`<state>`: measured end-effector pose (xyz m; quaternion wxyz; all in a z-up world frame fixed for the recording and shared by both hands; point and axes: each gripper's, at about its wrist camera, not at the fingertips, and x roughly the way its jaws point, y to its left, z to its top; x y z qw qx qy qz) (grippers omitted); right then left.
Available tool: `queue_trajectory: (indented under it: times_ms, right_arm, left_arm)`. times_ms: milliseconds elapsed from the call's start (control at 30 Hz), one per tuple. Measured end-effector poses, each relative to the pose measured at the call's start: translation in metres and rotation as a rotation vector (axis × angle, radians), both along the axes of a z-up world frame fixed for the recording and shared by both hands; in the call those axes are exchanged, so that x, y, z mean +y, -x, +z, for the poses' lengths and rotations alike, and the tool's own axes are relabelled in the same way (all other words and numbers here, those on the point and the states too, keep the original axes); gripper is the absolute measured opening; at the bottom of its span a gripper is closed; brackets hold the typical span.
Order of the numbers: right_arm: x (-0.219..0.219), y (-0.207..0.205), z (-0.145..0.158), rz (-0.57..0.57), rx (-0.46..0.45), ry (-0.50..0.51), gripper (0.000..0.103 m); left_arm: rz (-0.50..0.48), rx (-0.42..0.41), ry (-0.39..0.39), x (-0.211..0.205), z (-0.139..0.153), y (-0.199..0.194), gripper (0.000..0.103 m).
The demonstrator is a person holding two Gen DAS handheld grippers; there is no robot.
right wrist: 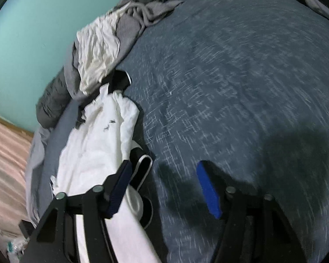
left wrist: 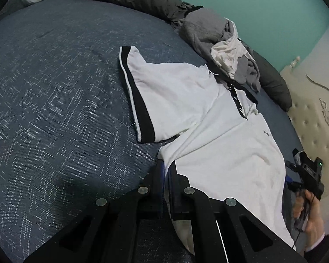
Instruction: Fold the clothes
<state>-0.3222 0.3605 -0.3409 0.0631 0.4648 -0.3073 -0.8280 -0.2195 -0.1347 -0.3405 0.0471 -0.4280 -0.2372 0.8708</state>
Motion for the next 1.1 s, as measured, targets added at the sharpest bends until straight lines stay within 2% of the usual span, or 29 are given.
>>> queue_trajectory:
  times_ms: [167, 233, 300, 400, 633, 733, 800, 867, 900, 1000, 1067, 1100]
  right_arm:
    - [-0.016, 0.015, 0.002, 0.084, -0.004, -0.030, 0.036]
    - [-0.022, 0.020, 0.003, 0.109, -0.005, -0.053, 0.012]
    - [-0.025, 0.023, 0.002, 0.126, -0.013, -0.056, 0.004]
    - [-0.017, 0.022, 0.009, 0.108, 0.007, -0.063, 0.000]
    - [0.022, 0.018, 0.032, 0.025, 0.047, -0.111, 0.000]
    - [0.021, 0.020, 0.034, 0.058, 0.054, -0.101, 0.000]
    - [0.013, 0.026, 0.027, 0.080, 0.020, -0.080, 0.002]
    - [0.003, 0.031, 0.018, 0.096, -0.025, -0.059, 0.031]
    - [-0.002, 0.033, 0.015, 0.103, -0.037, -0.061, 0.052]
    - [-0.015, 0.035, 0.006, 0.131, -0.046, -0.074, 0.053]
    - [-0.018, 0.035, 0.002, 0.130, -0.038, -0.051, 0.043]
    - [-0.018, 0.035, 0.001, 0.136, -0.039, -0.044, 0.032]
  left_arm:
    - [-0.004, -0.004, -0.006, -0.002, -0.001, -0.001, 0.003]
    - [-0.006, -0.005, -0.007, -0.001, -0.001, -0.001, 0.003]
    - [-0.007, -0.004, -0.006, -0.001, 0.000, -0.001, 0.003]
    - [-0.008, -0.005, -0.009, -0.001, -0.001, 0.000, 0.003]
    - [-0.008, -0.010, -0.016, -0.001, -0.002, 0.000, 0.003]
    - [-0.007, -0.010, -0.017, -0.001, -0.002, 0.001, 0.003]
    - [-0.007, -0.009, -0.018, -0.001, -0.002, 0.001, 0.003]
    - [-0.007, -0.009, -0.018, -0.001, -0.002, 0.001, 0.003]
    - [-0.007, -0.009, -0.019, -0.001, -0.002, 0.001, 0.003]
    - [-0.006, -0.011, -0.022, -0.001, -0.002, 0.001, 0.003]
    - [-0.006, -0.011, -0.023, 0.000, -0.003, 0.001, 0.003]
    - [-0.006, -0.012, -0.024, 0.000, -0.003, 0.001, 0.003]
